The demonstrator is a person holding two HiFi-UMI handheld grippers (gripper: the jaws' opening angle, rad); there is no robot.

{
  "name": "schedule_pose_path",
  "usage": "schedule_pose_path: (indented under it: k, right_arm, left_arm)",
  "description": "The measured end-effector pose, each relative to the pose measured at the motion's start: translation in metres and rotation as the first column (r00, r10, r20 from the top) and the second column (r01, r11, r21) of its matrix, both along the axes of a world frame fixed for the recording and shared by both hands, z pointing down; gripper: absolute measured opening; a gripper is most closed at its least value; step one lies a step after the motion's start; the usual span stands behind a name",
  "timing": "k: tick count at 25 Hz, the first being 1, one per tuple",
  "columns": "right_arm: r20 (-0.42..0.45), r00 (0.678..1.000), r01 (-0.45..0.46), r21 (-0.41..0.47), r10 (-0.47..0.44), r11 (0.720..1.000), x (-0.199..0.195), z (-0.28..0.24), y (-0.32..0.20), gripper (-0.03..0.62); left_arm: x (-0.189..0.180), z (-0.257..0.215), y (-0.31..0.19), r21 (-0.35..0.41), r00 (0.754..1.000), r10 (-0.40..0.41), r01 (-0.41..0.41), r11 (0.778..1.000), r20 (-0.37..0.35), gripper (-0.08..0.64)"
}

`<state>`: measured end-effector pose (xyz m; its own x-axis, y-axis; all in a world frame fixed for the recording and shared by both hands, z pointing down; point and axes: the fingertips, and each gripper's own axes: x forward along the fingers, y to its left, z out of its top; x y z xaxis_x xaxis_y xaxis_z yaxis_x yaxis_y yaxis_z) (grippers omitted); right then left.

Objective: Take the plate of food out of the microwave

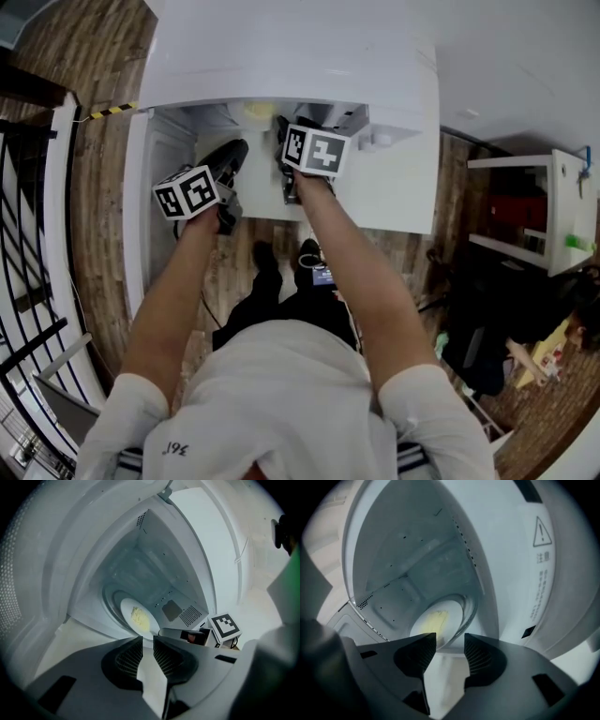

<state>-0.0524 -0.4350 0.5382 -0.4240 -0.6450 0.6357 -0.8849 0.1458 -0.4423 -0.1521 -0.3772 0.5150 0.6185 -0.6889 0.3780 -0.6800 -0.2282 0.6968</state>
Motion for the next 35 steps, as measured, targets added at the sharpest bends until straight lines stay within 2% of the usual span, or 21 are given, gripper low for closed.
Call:
schedule_pose_path:
  k: [16, 20, 24, 29, 35]
  right_arm:
    - [0.023, 0.997, -0.075, -0.086, 0.078, 0.993, -0.006, 0.011, -0.016, 0.166]
    - [0.022, 0.998, -0.065, -0.074, 0.067, 0.995, -0.002, 0.007, -0.012, 0.107]
    - [0.051, 0.995, -0.081, -0.078, 0.085, 0.994, 0.003, 0.005, -0.010, 0.095]
    - [0.071, 0.993, -0.092, -0.081, 0.098, 0.992, 0.007, 0.000, -0.006, 0.084]
    - [0.102, 0.988, -0.100, -0.109, 0.112, 0.989, 0.013, 0.000, 0.004, 0.080]
  left_arm:
    - [0.007, 0.006, -0.015, -0.022, 0.999, 0.026, -0.026, 0.999, -0.033, 0.052]
    - [0.005, 0.009, -0.016, -0.030, 0.999, 0.018, -0.020, 0.999, -0.049, 0.052]
    - [0.005, 0.010, -0.016, -0.041, 0.997, 0.007, -0.010, 0.999, -0.078, 0.054]
    - [0.007, 0.012, -0.017, -0.053, 0.991, -0.015, 0.008, 0.999, -0.134, 0.139]
    - [0.005, 0.017, -0.027, -0.068, 0.979, -0.059, 0.046, 0.997, -0.195, 0.143]
